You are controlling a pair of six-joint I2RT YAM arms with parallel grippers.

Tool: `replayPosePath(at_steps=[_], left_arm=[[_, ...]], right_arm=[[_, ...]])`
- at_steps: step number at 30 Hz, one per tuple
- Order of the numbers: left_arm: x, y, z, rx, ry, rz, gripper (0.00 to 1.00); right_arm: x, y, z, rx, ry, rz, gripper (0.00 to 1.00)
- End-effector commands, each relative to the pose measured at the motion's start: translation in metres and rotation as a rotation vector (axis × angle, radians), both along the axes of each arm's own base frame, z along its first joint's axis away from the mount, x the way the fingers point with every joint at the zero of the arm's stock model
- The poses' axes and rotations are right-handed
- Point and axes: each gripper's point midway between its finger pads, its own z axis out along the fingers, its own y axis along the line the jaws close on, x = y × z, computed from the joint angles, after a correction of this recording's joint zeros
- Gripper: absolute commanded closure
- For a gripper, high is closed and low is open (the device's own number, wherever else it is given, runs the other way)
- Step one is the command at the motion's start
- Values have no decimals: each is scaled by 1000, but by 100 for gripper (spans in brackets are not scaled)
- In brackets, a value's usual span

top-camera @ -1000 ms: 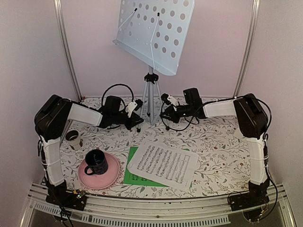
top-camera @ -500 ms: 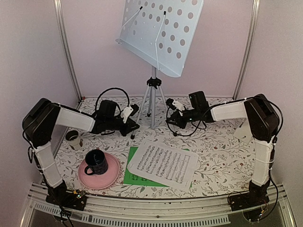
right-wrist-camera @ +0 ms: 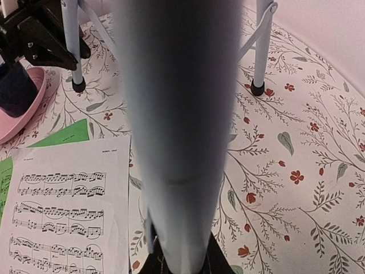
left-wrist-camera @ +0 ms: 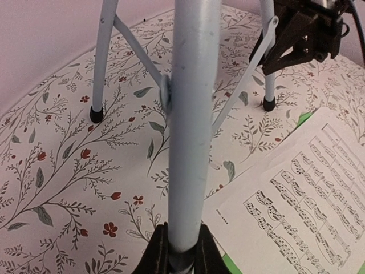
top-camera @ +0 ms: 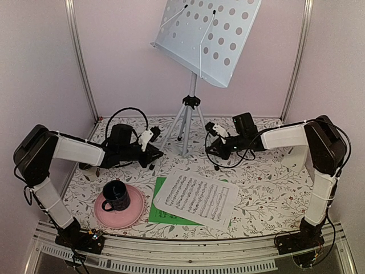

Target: Set up the instrument practice props

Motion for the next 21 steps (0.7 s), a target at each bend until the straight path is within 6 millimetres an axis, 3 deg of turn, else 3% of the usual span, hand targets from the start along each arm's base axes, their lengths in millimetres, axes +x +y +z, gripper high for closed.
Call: replayPosePath(at_steps=[1,5,10,15,18,21], left_arm=[[32,46,-5,-6,30,222,100],[56,33,-5,2,29,208,100],[90,26,-5,9,10,213,100],[119,26,-27,40,42,225,100],[120,29,-31,53,59,230,100],[108,34,-32,27,58,237,100]], right_arm=[[32,-62,-15,-128,25,-234,100],[56,-51,-2,-93,-22,-251,100],[85,-47,1,-110,-81,-284,100],[112,-45,0,-143,-149,-308,100],[120,-50,-3,-190,-170,-317,100],[115,-64,-11,-236,-159,-326,100]])
